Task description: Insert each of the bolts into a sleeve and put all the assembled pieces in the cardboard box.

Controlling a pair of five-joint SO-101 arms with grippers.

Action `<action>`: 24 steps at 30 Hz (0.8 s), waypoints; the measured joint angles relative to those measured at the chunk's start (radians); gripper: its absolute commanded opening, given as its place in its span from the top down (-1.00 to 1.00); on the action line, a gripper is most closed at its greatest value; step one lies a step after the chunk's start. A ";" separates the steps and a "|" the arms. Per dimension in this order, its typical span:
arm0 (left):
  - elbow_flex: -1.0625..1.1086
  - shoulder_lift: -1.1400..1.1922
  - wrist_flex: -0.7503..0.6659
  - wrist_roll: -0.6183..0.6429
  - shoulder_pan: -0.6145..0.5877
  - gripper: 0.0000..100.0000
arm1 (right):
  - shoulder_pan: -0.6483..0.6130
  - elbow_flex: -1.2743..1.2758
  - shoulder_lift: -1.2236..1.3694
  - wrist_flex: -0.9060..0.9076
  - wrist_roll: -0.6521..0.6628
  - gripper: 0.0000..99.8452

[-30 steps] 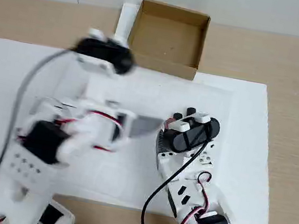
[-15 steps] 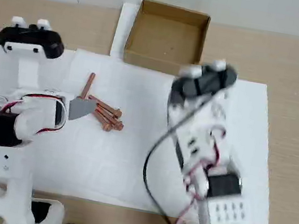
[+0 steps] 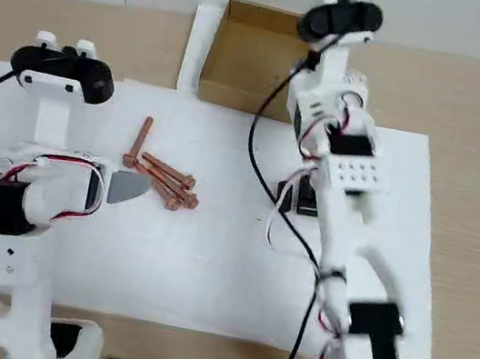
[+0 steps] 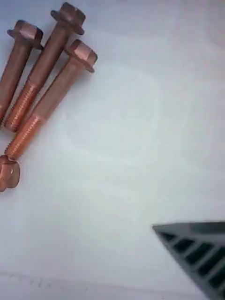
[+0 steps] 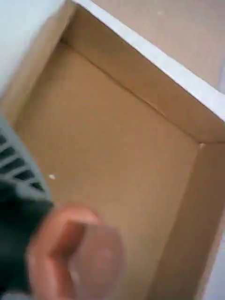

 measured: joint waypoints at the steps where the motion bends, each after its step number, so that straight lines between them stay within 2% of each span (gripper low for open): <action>1: 0.000 0.000 0.000 0.000 0.000 0.26 | 0.000 -0.041 0.046 -0.006 0.000 0.99; 24: 0.000 0.000 0.000 -0.006 0.000 0.26 | 0.038 -0.921 0.936 -0.012 0.000 0.99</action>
